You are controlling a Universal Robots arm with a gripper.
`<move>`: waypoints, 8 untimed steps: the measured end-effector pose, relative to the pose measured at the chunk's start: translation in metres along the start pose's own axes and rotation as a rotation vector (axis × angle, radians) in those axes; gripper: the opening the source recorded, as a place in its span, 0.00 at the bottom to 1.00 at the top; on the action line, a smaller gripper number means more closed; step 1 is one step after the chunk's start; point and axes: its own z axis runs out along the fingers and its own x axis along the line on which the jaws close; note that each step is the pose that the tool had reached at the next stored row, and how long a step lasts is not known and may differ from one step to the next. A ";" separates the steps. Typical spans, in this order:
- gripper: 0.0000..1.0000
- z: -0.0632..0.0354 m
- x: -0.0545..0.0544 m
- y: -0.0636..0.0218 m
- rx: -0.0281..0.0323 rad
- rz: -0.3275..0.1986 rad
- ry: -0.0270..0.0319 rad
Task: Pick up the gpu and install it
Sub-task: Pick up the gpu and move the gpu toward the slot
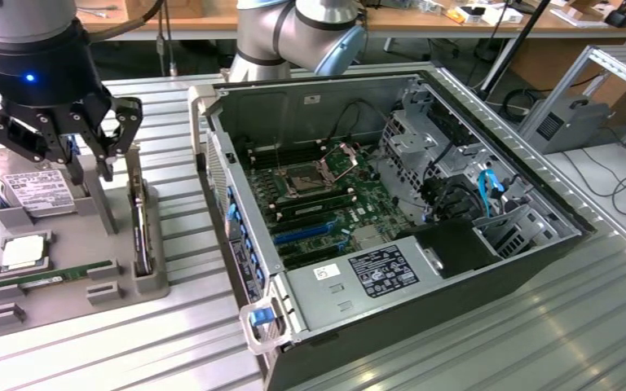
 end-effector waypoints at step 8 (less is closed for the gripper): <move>0.36 0.0183 -0.003 -0.0007 0.0002 0.000 0.0031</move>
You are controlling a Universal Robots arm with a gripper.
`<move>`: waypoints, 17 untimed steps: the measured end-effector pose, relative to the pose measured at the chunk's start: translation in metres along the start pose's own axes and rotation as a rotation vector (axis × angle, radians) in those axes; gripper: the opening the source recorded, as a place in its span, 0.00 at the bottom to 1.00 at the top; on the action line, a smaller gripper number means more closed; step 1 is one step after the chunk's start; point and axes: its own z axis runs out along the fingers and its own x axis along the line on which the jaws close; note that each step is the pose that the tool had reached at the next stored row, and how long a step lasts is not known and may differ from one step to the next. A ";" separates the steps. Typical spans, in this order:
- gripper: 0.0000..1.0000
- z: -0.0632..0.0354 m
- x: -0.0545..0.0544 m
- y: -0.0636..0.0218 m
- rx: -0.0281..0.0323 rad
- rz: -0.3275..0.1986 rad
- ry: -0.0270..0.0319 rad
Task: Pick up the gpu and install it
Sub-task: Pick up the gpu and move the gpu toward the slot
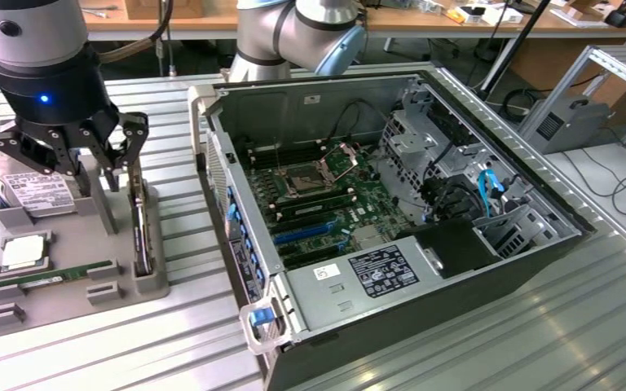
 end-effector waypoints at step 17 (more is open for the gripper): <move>0.36 0.0257 -0.017 -0.0046 0.0002 0.000 0.0040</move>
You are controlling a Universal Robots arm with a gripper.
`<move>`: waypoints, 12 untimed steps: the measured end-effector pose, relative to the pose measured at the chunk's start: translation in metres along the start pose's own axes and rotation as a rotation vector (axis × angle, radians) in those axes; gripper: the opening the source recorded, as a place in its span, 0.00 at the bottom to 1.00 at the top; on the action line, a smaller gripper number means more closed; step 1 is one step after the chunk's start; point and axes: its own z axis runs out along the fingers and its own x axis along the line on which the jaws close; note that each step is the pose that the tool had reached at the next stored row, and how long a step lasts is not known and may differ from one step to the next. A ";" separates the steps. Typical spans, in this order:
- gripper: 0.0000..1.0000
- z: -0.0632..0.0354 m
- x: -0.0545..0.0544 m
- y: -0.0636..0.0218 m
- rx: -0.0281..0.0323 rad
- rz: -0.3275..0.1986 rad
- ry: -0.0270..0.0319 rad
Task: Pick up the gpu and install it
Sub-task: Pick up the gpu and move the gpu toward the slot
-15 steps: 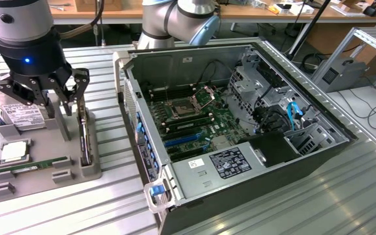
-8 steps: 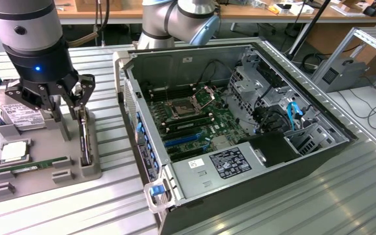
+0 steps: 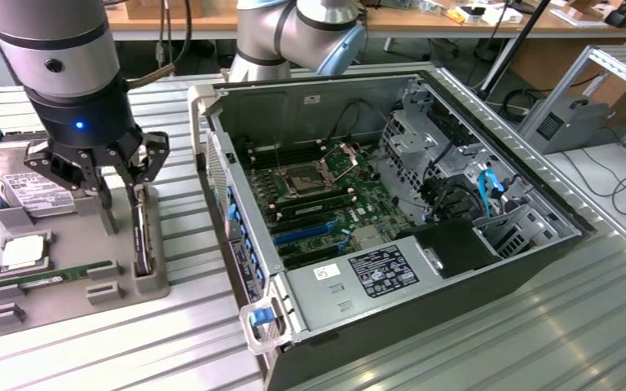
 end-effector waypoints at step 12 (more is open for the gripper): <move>0.36 0.0292 -0.012 -0.0040 0.0018 -0.004 0.0068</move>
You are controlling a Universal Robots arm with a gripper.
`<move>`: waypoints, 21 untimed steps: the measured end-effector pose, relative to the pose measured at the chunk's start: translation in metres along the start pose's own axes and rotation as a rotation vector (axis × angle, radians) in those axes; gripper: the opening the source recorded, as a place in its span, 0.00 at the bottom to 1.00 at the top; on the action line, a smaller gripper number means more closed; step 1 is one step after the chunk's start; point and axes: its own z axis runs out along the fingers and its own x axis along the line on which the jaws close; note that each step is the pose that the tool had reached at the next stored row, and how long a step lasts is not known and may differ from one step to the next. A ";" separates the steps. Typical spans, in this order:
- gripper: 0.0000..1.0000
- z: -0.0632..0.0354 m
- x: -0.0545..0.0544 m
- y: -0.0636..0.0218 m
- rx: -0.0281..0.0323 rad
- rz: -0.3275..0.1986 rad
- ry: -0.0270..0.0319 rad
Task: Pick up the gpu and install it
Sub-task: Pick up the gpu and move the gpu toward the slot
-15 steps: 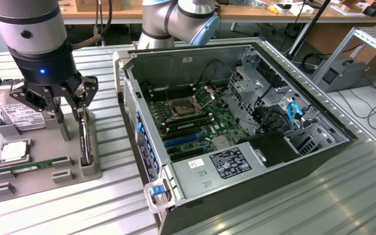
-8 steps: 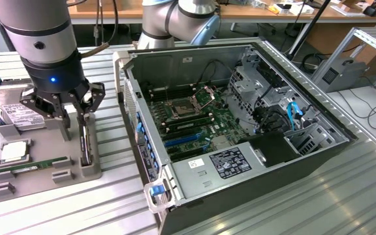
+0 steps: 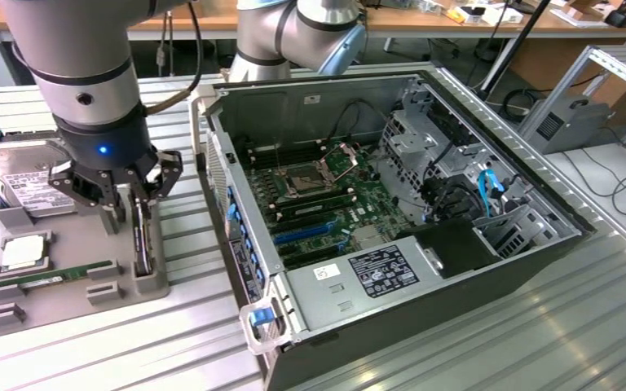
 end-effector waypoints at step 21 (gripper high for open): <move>0.36 0.0243 -0.002 0.0089 0.0002 -0.020 0.0025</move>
